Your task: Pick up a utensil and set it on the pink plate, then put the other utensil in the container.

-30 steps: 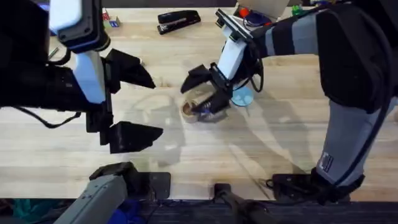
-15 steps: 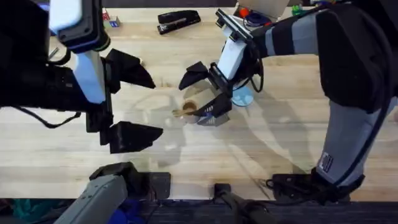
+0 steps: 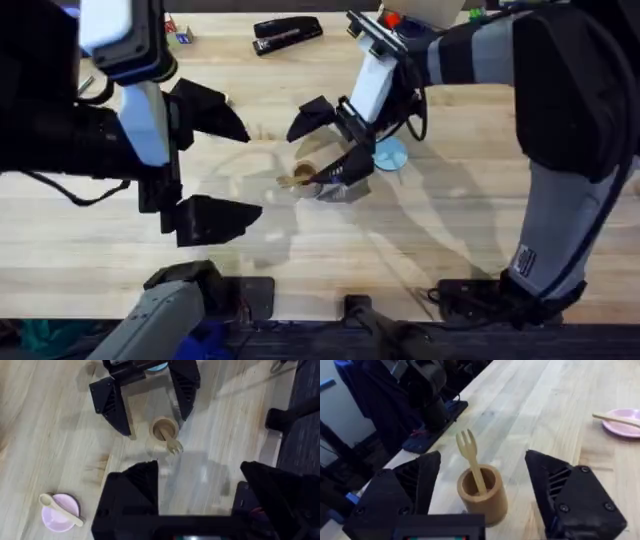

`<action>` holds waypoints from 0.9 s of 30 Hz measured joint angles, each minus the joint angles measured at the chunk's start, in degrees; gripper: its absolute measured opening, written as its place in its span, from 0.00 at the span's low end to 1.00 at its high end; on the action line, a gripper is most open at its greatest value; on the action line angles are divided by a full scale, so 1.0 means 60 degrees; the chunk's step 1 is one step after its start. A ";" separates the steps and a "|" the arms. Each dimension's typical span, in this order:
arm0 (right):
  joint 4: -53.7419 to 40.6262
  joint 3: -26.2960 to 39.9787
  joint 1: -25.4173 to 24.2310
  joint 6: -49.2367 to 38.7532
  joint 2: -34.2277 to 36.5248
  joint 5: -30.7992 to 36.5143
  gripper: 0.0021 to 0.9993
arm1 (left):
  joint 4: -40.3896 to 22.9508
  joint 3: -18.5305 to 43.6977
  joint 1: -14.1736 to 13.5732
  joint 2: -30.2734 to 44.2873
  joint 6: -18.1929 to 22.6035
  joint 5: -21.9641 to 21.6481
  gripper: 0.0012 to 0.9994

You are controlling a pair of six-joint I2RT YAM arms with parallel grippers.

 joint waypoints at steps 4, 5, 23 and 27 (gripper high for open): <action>-0.0886 0.0499 0.0000 -0.0041 -0.0077 0.0088 1.00 | 0.0000 0.0004 0.0000 0.0000 0.0000 0.0000 0.99; -0.1122 0.0649 0.0000 -0.0039 -0.0134 0.0147 1.00 | 0.0000 0.0001 0.0000 0.0000 0.0000 0.0000 0.99; -0.4372 0.3459 -0.0576 0.0407 -0.1269 0.2455 1.00 | 0.0000 0.0004 0.0000 0.0000 0.0000 0.0000 0.99; -0.4389 0.3909 -0.0579 0.1146 -0.1690 0.3272 1.00 | 0.0000 0.0003 0.0000 0.0000 0.0000 0.0000 0.99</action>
